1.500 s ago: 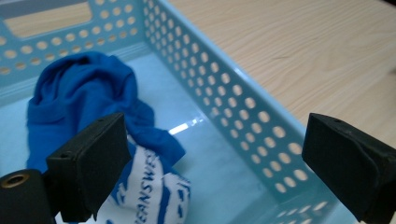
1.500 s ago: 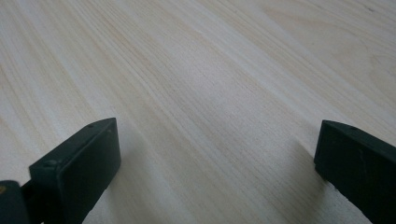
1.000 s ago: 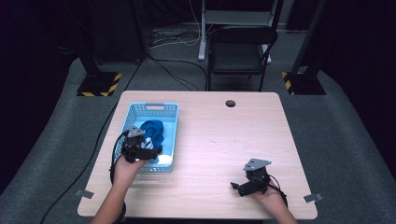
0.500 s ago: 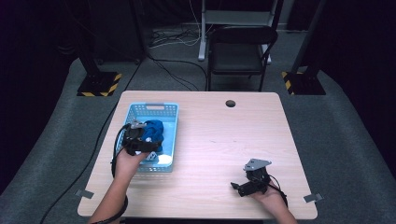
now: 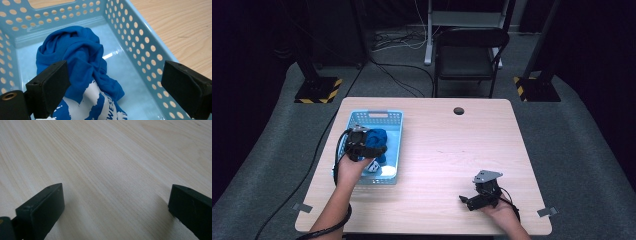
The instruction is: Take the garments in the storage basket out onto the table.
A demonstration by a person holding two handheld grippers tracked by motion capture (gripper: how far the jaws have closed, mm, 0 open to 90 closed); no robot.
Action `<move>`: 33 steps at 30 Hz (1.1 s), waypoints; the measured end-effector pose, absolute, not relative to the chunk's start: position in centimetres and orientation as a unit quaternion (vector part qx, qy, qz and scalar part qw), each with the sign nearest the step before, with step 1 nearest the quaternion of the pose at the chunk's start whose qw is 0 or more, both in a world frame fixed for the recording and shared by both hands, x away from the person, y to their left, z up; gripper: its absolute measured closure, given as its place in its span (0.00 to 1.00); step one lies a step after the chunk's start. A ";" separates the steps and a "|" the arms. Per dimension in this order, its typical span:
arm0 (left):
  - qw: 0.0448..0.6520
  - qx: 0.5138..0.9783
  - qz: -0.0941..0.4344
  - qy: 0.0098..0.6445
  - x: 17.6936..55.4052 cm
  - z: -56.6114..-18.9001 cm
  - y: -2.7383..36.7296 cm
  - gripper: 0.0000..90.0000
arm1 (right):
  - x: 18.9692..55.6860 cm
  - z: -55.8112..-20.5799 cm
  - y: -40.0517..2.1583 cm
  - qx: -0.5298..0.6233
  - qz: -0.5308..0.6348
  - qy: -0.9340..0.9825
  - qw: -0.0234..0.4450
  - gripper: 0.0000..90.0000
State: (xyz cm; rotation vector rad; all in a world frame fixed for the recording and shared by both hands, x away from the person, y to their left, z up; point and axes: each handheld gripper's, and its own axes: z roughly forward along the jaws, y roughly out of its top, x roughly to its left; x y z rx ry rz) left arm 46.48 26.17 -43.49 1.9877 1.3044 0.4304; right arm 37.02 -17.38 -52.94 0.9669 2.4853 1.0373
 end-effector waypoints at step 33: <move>0.267 0.771 0.129 0.563 51.3 -45.3 25.9 0.11 | 37.0 -52.9 -17.4 0.334 0.360 0.860 0.138 0.00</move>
